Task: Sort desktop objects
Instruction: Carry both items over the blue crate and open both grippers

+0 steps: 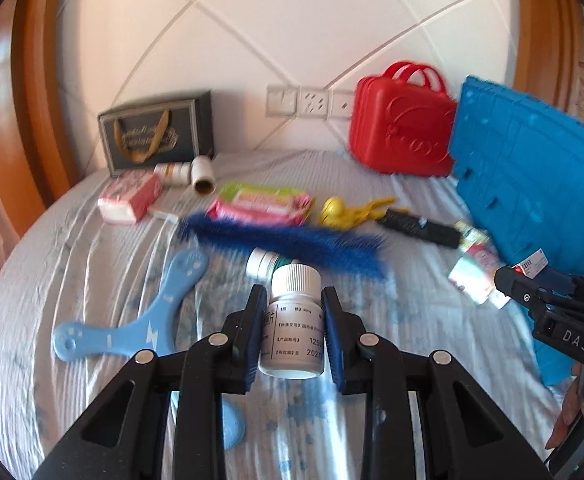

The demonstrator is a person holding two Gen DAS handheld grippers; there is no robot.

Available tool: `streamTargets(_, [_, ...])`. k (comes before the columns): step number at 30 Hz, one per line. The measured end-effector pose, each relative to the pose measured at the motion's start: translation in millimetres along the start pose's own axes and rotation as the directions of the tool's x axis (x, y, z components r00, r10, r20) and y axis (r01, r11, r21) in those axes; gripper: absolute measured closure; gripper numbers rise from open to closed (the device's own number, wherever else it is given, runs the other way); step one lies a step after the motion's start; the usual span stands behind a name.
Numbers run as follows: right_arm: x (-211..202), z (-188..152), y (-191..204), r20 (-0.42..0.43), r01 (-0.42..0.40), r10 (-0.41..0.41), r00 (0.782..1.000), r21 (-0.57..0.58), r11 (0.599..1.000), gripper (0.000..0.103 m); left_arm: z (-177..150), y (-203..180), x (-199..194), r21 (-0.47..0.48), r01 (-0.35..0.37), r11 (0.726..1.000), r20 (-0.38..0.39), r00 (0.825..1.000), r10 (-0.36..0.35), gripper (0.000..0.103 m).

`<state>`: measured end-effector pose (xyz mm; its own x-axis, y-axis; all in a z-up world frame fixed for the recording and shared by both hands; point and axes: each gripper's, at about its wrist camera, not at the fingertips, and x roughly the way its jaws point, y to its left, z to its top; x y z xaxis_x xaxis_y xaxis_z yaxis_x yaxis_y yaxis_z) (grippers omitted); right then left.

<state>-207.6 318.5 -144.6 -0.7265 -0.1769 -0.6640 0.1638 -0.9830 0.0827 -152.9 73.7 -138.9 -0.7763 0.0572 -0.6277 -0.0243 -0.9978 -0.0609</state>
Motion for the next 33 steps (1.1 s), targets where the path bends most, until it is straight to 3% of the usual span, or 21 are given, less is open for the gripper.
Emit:
streamTargets(4, [-61.6, 29.8, -1.5, 0.1, 0.005, -0.007, 0.995, 0.024, 1.0, 0.03, 48.2, -30.8, -36.1, 0.065, 0.086, 0.994, 0.075, 0.993, -0.091, 0.076])
streamTargets(8, [-133.6, 65.6, -16.4, 0.215, 0.043, -0.056, 0.975, 0.064, 0.997, 0.03, 98.5, -77.9, -69.4, 0.134, 0.202, 0.97, 0.126, 0.968, -0.219, 0.076])
streamTargets(13, [-219.2, 101.7, -51.3, 0.34, 0.174, -0.204, 0.918, 0.117, 0.978, 0.03, 148.8, -152.7, -102.5, 0.204, 0.366, 0.908, 0.158, 0.903, -0.4, 0.076])
streamTargets(18, [-268.7, 117.6, -103.0, 0.36, 0.32, -0.367, 0.858, 0.185, 0.929, 0.03, 180.6, -228.5, -118.5, 0.272, 0.477, 0.836, 0.135, 0.841, -0.524, 0.076])
streamTargets(22, [-279.3, 121.7, -146.0, 0.328, 0.409, -0.471, 0.819, 0.243, 0.88, 0.029, 191.6, -283.3, -117.3, 0.338, 0.528, 0.779, 0.08, 0.809, -0.583, 0.076])
streamTargets(24, [-275.6, 126.6, -167.3, 0.294, 0.435, -0.501, 0.814, 0.263, 0.861, 0.029, 195.0, -309.1, -108.7, 0.371, 0.556, 0.744, 0.024, 0.795, -0.606, 0.075])
streamTargets(25, [-270.1, 131.9, -176.1, 0.265, 0.448, -0.512, 0.817, 0.267, 0.853, 0.028, 197.1, -327.0, -100.4, 0.39, 0.569, 0.723, -0.017, 0.79, -0.613, 0.065])
streamTargets(26, [-265.8, 135.7, -187.5, 0.236, 0.47, -0.531, 0.814, 0.27, 0.84, 0.022, 197.7, -337.0, -95.7, 0.401, 0.567, 0.719, -0.036, 0.794, -0.607, 0.041])
streamTargets(27, [-261.2, 138.3, -196.3, 0.202, 0.508, -0.564, 0.801, 0.268, 0.818, 0.013, 197.6, -341.9, -91.8, 0.404, 0.539, 0.739, -0.028, 0.815, -0.578, 0.032])
streamTargets(28, [-261.7, 137.2, -203.5, 0.181, 0.539, -0.592, 0.785, 0.271, 0.798, 0.007, 197.8, -342.5, -87.1, 0.397, 0.527, 0.752, -0.025, 0.825, -0.565, 0.018])
streamTargets(29, [-263.5, 136.9, -207.9, 0.191, 0.528, -0.583, 0.789, 0.275, 0.804, 0.006, 197.2, -337.3, -85.0, 0.377, 0.556, 0.741, -0.026, 0.806, -0.592, 0.009])
streamTargets(30, [-267.4, 133.5, -207.8, 0.21, 0.514, -0.574, 0.792, 0.278, 0.811, 0.005, 194.8, -331.4, -84.4, 0.36, 0.573, 0.737, -0.019, 0.794, -0.608, 0.005])
streamTargets(33, [-273.1, 119.4, -197.6, 0.259, 0.494, -0.566, 0.783, 0.293, 0.818, 0.003, 181.4, -308.1, -80.2, 0.371, 0.513, 0.774, 0.038, 0.825, -0.564, 0.001])
